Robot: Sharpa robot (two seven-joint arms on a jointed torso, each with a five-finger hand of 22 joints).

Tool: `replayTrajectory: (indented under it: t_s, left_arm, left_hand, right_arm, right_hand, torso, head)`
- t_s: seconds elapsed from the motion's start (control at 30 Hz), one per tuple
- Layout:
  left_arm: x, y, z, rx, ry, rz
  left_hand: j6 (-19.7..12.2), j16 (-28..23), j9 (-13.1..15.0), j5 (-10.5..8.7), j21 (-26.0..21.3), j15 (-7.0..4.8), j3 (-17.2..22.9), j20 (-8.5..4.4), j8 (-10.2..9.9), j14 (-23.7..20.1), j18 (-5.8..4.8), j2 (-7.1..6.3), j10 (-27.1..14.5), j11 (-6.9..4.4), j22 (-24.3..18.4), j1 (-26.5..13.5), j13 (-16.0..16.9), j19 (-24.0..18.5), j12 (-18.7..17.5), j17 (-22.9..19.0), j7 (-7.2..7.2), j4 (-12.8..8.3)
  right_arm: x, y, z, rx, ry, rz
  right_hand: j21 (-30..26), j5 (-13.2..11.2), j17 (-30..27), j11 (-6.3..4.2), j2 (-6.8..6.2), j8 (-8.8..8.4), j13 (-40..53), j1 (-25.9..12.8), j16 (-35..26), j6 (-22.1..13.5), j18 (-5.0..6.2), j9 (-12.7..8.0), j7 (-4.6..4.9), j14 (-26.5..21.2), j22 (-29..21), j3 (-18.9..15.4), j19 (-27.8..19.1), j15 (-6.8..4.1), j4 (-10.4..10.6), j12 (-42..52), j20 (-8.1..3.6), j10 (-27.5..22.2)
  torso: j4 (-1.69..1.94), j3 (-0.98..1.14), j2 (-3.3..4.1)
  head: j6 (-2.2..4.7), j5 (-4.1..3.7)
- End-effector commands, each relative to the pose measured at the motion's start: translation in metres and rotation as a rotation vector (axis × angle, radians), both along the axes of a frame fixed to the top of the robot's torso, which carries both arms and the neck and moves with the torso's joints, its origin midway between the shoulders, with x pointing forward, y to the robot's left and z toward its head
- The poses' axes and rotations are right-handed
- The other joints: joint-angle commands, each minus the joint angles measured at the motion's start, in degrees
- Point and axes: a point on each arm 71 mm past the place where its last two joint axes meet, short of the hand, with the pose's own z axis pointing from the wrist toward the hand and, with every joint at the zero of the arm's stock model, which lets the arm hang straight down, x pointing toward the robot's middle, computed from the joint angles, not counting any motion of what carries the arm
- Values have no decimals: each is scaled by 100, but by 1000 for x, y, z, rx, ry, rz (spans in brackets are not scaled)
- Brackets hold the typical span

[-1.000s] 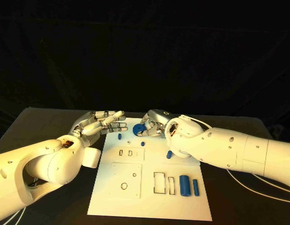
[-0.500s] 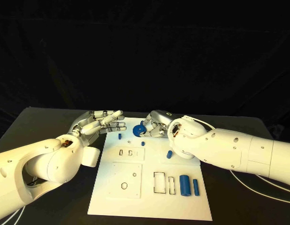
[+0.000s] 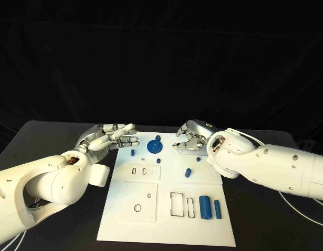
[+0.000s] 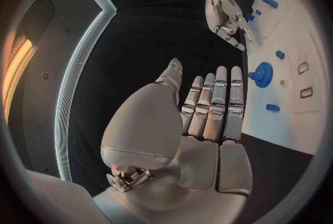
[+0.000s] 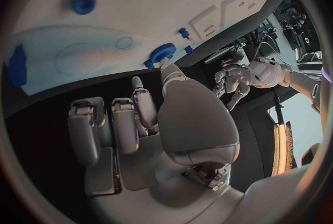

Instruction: Assemble the parts on the task board

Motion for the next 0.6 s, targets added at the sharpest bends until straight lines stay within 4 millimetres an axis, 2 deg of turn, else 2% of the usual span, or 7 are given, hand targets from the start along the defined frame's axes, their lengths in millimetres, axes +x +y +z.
replayTrajectory:
  t_s: [0.03, 0.2, 0.27, 0.33, 0.4, 0.57, 0.6]
  left_arm:
    - [0, -1, 1, -7, -6, -9]
    - [1, -2, 1, -7, -5, -11]
    - [2, -2, 0, -8, -5, -12]
    - [2, -3, 0, -8, -4, -14]
    - [3, -4, 0, -8, -4, -15]
    - [4, -3, -1, -7, -3, -12]
    - [4, -3, -1, -7, -3, -12]
  left_hand:
    - [-31, -30, 3, -2, -8, 37, -9, 27, -23, 20, 27, 14, -37, -9, -8, 42, 0, 28, -17, 8, 11, -25]
    - [-30, -30, 3, -2, -8, 37, -9, 27, -23, 20, 27, 15, -36, -9, -8, 42, 0, 28, -16, 8, 11, -25]
    - [-30, -30, 3, -2, -8, 37, -9, 27, -23, 20, 27, 15, -36, -9, -8, 42, 0, 28, -16, 8, 11, -25]
    - [-30, -30, 3, -2, -8, 37, -9, 27, -23, 20, 27, 15, -36, -9, -8, 42, 0, 28, -16, 8, 11, -25]
    - [-30, -30, 3, -2, -8, 37, -9, 27, -23, 20, 27, 15, -36, -9, -8, 42, 0, 28, -16, 8, 11, -25]
    - [-30, -30, 3, -2, -8, 37, -9, 27, -23, 20, 27, 15, -36, -9, -8, 42, 0, 28, -16, 8, 11, -25]
    - [-30, -30, 3, -2, -8, 37, -9, 27, -23, 20, 27, 15, -36, -9, -8, 42, 0, 28, -16, 8, 11, -25]
  right_arm:
    - [-6, -14, 9, 49, 4, 27]
    - [-10, -57, 14, 93, 42, 34]
    - [-11, -74, 15, 112, 40, 34]
    - [-11, -91, 14, 130, 33, 23]
    - [-12, -104, 12, 142, 35, 11]
    - [-12, -125, 3, 147, 52, -8]
    - [-12, -126, 1, 146, 55, -10]
  right_hand:
    - [-37, 39, 720, -13, 9, 38, 91, 132, 7, 74, -80, 11, -15, 432, 1372, -37, 480, 3, -25, 15, 12, 30]
    - [-186, 52, 641, -53, 30, 56, 25, 389, -31, 139, -30, 11, -54, 410, 1224, -10, 346, -33, -168, -57, -24, -32]
    - [-212, 105, 647, -51, 17, 33, -16, 466, -33, 108, -22, -2, -47, 410, 1201, -11, 325, -37, -216, -101, -31, -72]
    - [-198, 300, 687, -31, 10, -18, -41, 491, -19, 23, -28, -27, -19, 419, 1218, -21, 339, -25, -225, -132, -29, -97]
    - [-198, 378, 714, -18, -7, -36, -57, 487, -10, -8, -29, -37, -3, 425, 1220, -42, 341, -14, -220, -151, -22, -112]
    - [-204, 405, 737, -9, -48, -45, -73, 501, -1, -25, -27, -43, 5, 431, 1215, -68, 337, -5, -232, -168, -14, -127]
    - [-203, 406, 740, -8, -54, -46, -75, 512, 0, -26, -28, -44, 6, 432, 1216, -71, 338, -4, -239, -170, -13, -129]
  torso:
    - [-53, 22, -17]
    - [-117, 49, -46]
    - [-134, 69, -50]
    - [-136, 85, -54]
    - [-150, 103, -54]
    - [-164, 134, -48]
    - [-163, 135, -48]
  head:
    - [18, -20]
    - [38, -36]
    - [42, -50]
    - [51, -74]
    - [51, -72]
    - [37, -65]
    - [36, -61]
